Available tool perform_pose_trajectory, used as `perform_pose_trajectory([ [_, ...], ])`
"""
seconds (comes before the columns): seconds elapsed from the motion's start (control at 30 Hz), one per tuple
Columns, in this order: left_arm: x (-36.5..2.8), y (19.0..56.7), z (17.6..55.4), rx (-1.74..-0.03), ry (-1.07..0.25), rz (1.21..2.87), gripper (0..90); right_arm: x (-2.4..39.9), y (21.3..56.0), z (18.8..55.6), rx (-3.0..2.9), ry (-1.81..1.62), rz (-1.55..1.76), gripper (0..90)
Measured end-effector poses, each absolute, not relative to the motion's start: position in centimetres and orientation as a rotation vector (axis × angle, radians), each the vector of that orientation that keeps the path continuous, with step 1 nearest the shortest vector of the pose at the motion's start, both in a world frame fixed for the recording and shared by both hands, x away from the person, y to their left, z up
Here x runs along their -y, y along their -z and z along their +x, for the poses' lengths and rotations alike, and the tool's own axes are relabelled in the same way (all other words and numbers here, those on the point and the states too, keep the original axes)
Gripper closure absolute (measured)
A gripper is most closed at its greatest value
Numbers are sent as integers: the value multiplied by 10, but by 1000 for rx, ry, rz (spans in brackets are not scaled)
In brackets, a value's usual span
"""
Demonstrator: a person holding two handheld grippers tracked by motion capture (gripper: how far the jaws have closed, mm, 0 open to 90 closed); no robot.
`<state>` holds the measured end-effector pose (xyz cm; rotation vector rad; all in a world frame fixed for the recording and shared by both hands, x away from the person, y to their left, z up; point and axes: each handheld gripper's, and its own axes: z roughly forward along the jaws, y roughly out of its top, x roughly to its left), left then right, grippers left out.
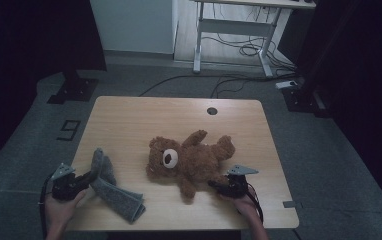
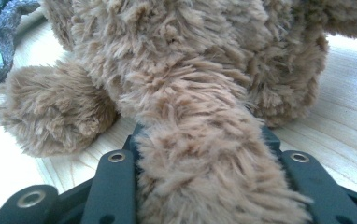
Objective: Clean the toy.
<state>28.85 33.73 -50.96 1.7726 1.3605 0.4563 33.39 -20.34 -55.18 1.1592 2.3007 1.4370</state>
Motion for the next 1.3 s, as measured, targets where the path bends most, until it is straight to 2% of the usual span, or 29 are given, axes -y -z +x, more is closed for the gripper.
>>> perform_pose_trajectory([
  [0.3,-315,487,293,-1232,-536,1823,805,204,552,334,-2303,-1438,1162,565],
  [0.5,-295,497,292,-1216,-493,1888,794,204,552,334,-2304,-1439,1164,564],
  [0.67,-285,513,298,-1257,-478,1961,783,203,552,334,-2303,-1439,1167,563],
  [1.07,-304,527,308,-1385,-569,2015,747,204,552,335,-2308,-1439,1164,556],
  [1.13,-304,527,307,-1385,-588,2008,679,204,552,335,-2310,-1440,1164,551],
  [1.27,-304,517,304,-1374,-599,1955,293,204,552,336,-2311,-1436,1164,525],
  [1.3,-305,512,303,-1367,-602,1929,240,204,552,335,-2309,-1433,1163,513],
])
